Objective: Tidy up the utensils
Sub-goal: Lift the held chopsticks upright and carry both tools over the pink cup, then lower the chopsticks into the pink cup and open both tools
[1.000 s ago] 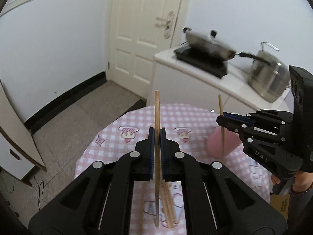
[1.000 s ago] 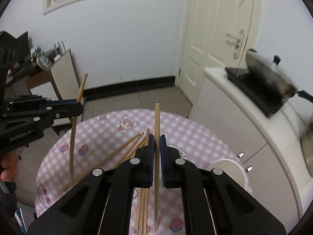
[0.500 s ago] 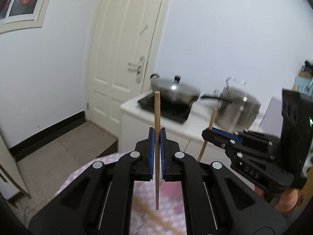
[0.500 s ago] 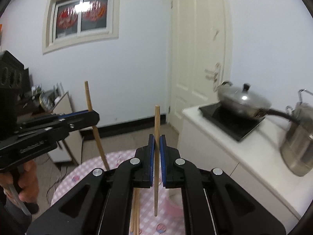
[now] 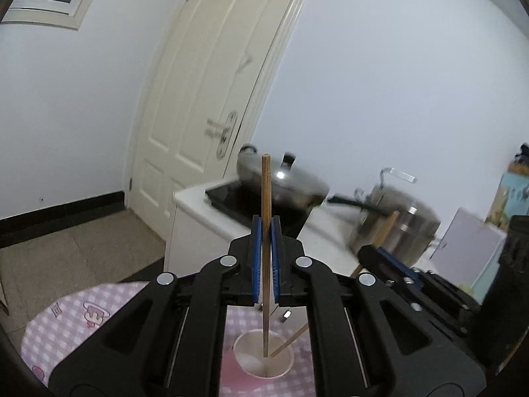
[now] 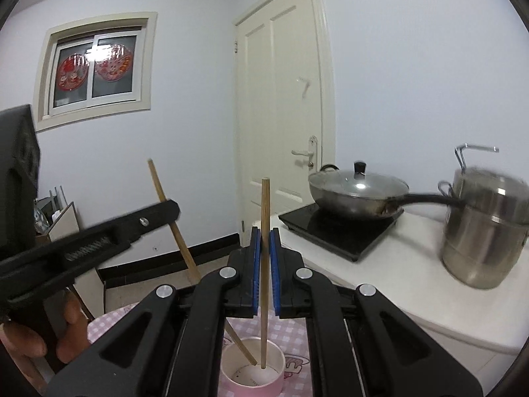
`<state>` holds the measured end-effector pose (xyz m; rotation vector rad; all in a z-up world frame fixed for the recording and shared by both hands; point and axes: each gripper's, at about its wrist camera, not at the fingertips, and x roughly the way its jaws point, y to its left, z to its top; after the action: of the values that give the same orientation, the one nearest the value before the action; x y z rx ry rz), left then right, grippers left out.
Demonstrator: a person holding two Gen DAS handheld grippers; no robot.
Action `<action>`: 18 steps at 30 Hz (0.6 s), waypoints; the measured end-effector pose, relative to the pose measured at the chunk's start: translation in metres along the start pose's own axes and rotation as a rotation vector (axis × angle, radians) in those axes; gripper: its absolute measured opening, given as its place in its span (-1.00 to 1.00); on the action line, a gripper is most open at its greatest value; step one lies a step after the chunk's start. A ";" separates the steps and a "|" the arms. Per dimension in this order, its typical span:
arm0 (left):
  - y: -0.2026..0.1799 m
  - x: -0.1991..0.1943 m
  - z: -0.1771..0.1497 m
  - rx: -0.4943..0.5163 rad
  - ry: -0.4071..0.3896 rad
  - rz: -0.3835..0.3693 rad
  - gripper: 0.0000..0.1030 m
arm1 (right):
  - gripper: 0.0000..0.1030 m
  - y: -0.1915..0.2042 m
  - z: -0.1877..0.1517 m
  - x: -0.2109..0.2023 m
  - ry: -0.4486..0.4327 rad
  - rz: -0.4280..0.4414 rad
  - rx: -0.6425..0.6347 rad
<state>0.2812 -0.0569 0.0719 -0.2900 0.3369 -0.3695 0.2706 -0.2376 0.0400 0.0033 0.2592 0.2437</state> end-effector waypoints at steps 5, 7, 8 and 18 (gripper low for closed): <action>0.012 0.027 -0.030 0.003 0.075 0.031 -0.89 | -0.92 -0.017 -0.027 0.002 0.007 -0.008 0.051; 0.017 0.031 -0.037 0.003 0.094 0.034 -0.89 | -0.92 -0.019 -0.037 0.001 0.003 -0.020 0.057; 0.020 0.033 -0.040 0.001 0.108 0.029 -0.89 | -0.92 -0.019 -0.040 0.000 0.001 -0.025 0.061; 0.027 0.041 -0.050 0.018 0.198 0.029 -0.88 | -0.91 -0.013 -0.056 0.002 0.059 -0.034 0.061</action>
<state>0.3066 -0.0596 0.0070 -0.2312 0.5314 -0.3739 0.2612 -0.2517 -0.0152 0.0523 0.3250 0.2020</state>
